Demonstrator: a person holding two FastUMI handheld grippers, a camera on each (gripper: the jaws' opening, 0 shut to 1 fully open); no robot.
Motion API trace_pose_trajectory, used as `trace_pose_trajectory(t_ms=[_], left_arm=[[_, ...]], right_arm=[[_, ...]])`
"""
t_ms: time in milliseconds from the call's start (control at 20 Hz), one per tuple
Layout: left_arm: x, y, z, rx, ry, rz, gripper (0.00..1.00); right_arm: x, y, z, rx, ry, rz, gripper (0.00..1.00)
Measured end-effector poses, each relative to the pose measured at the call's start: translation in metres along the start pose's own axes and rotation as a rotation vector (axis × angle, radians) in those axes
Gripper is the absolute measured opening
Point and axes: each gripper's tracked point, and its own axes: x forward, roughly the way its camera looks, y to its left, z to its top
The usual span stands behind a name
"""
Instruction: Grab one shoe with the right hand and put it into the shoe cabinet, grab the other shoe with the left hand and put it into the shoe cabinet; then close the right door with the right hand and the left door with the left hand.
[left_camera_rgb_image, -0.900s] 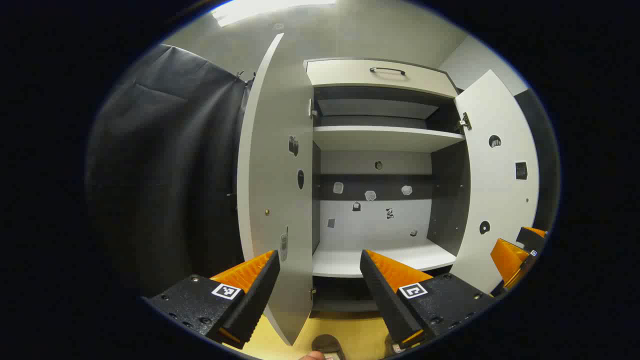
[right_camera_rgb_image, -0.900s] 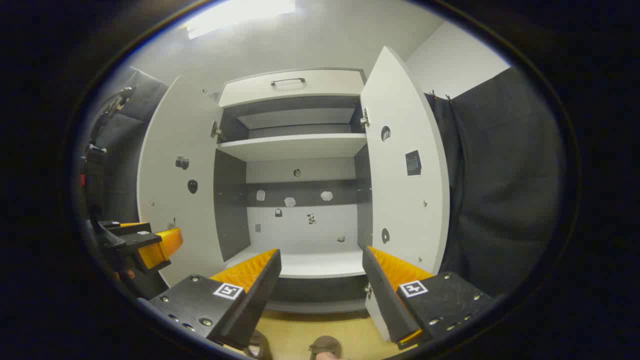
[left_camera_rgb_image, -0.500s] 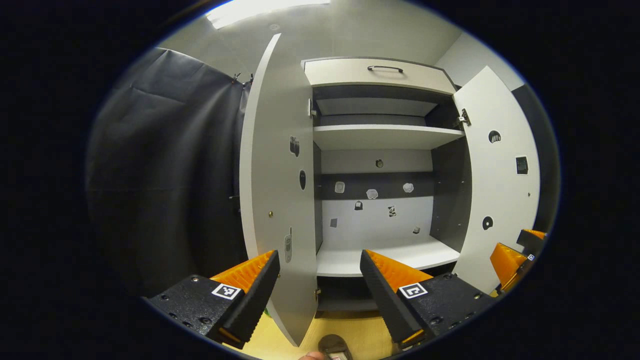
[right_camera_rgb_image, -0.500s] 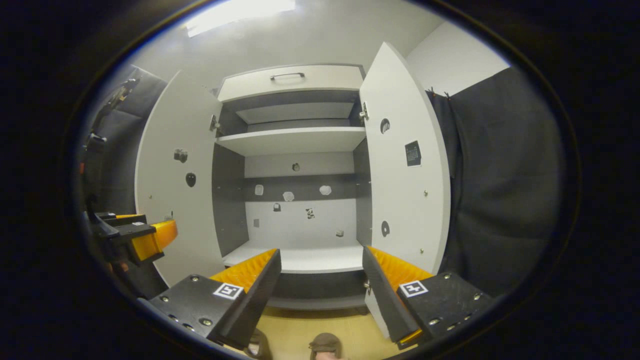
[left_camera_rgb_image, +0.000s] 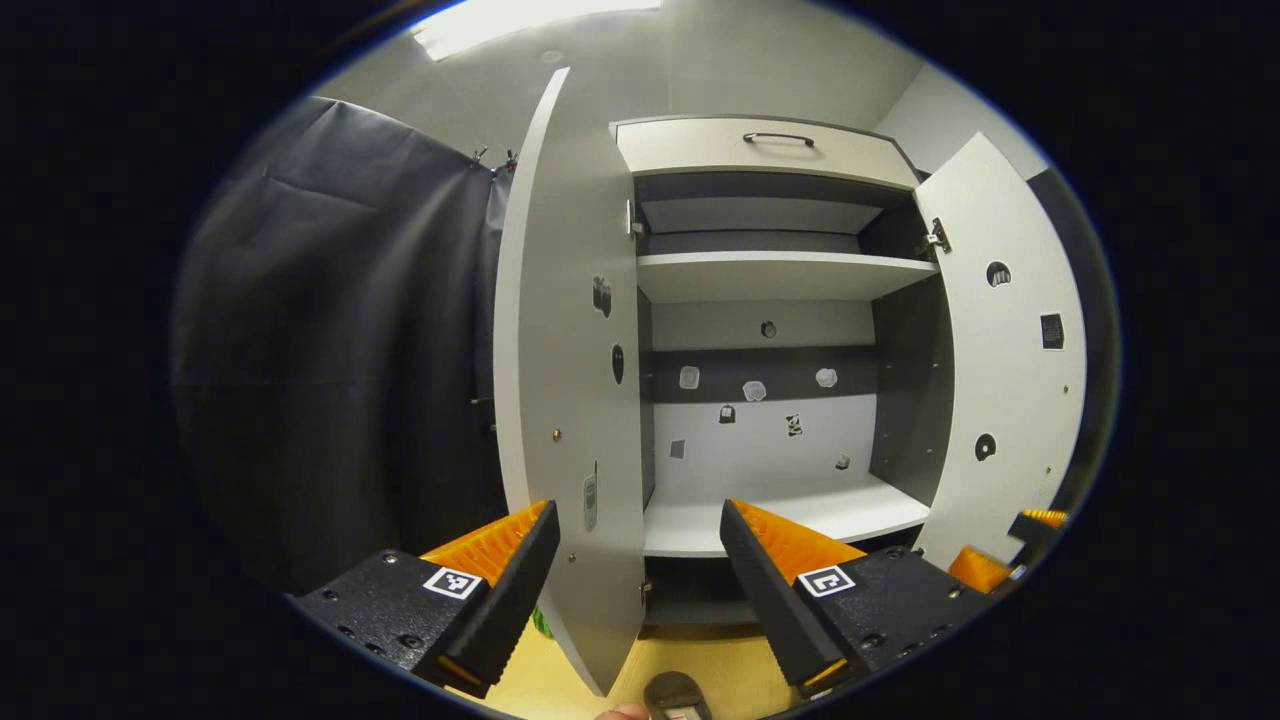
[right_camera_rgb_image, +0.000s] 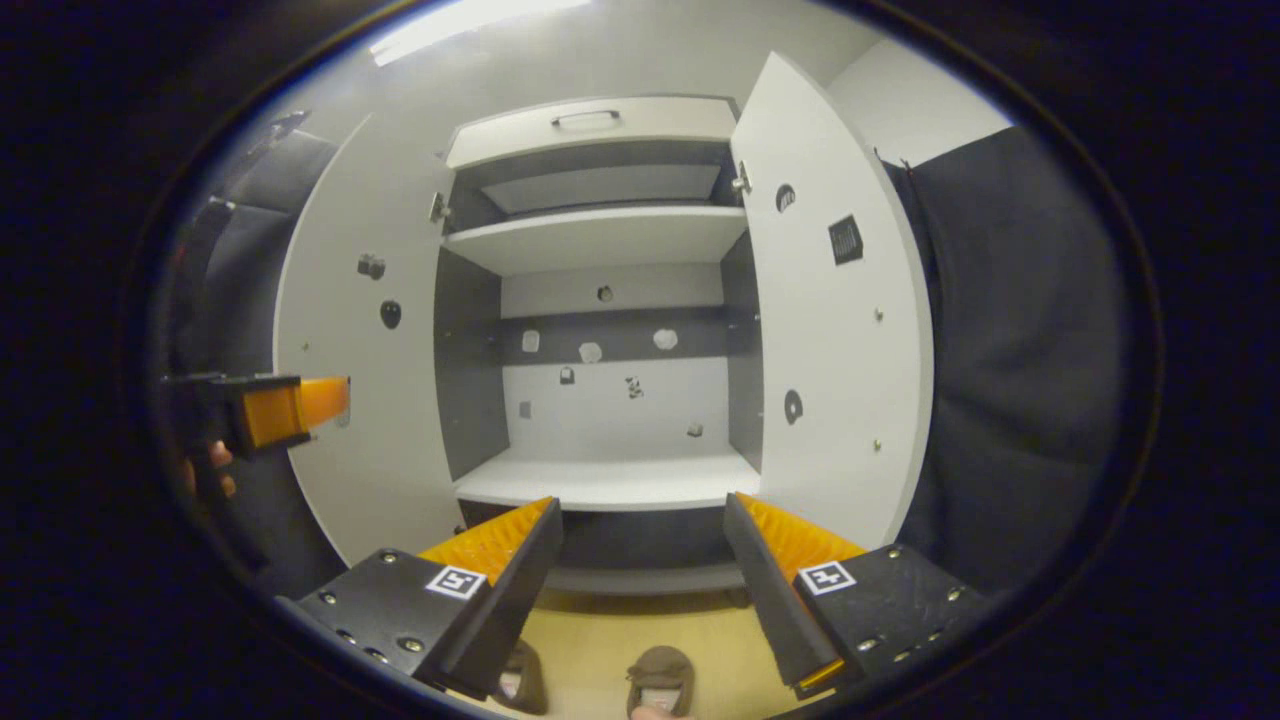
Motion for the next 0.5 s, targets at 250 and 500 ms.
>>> trace_pose_trajectory(t_ms=[250,500], left_arm=[[0.000,0.003,0.001,-0.002,0.008,0.003,0.97],[-0.001,0.004,-0.001,0.010,0.022,0.014,0.96]], right_arm=[[-0.001,-0.002,-0.108,-0.020,0.216,0.022,0.98],[-0.007,0.009,-0.199,-0.056,0.410,0.083,0.98]])
